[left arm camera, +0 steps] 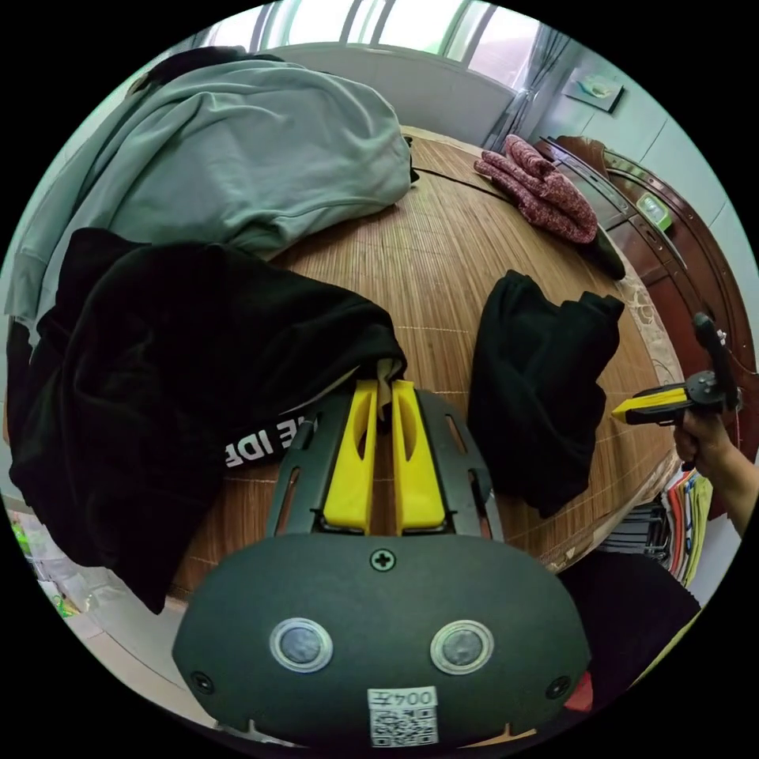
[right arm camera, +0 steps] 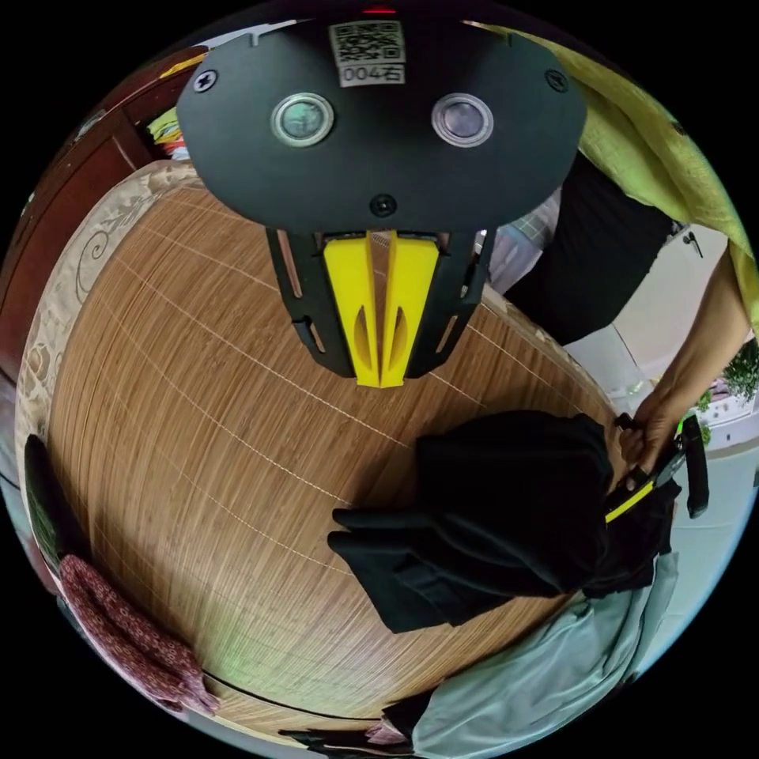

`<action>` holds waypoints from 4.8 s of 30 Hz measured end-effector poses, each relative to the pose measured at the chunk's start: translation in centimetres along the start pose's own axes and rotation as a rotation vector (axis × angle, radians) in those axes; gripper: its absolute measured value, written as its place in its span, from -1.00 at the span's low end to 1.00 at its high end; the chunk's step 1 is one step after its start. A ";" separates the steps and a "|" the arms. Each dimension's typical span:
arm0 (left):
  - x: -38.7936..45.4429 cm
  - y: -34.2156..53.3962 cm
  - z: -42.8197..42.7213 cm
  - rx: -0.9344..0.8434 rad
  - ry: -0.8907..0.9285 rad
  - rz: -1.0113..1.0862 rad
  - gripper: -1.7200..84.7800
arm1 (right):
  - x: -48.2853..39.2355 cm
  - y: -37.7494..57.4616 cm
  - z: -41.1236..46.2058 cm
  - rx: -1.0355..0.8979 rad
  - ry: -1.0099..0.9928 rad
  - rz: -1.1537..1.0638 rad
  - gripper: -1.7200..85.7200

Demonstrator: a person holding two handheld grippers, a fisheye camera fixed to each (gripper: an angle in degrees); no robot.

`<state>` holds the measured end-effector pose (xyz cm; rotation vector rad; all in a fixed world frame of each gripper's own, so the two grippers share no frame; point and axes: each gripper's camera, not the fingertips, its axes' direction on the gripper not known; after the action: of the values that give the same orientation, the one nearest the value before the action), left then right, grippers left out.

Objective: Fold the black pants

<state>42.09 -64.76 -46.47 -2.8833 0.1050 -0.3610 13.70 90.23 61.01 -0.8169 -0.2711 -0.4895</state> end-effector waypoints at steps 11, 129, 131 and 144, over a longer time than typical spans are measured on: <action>0.1 2.8 0.7 0.026 0.015 0.009 -0.90 | -4.9 4.0 1.0 0.069 0.158 -0.119 -0.98; 37.9 17.2 -0.4 -0.069 0.504 0.581 -0.93 | 18.4 59.7 -7.6 0.769 -0.700 0.362 -0.80; 36.7 18.7 2.7 -0.132 0.517 0.470 -0.92 | 18.0 59.2 -8.3 0.762 -0.672 0.362 -0.79; 26.5 21.6 1.3 -0.068 0.647 0.284 -0.91 | 5.1 41.5 -18.1 0.720 -0.132 -0.102 -0.90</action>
<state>67.10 -88.05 -46.62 -2.6384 0.6321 -1.2253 40.30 99.21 25.04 -0.1315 -0.5729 -0.3919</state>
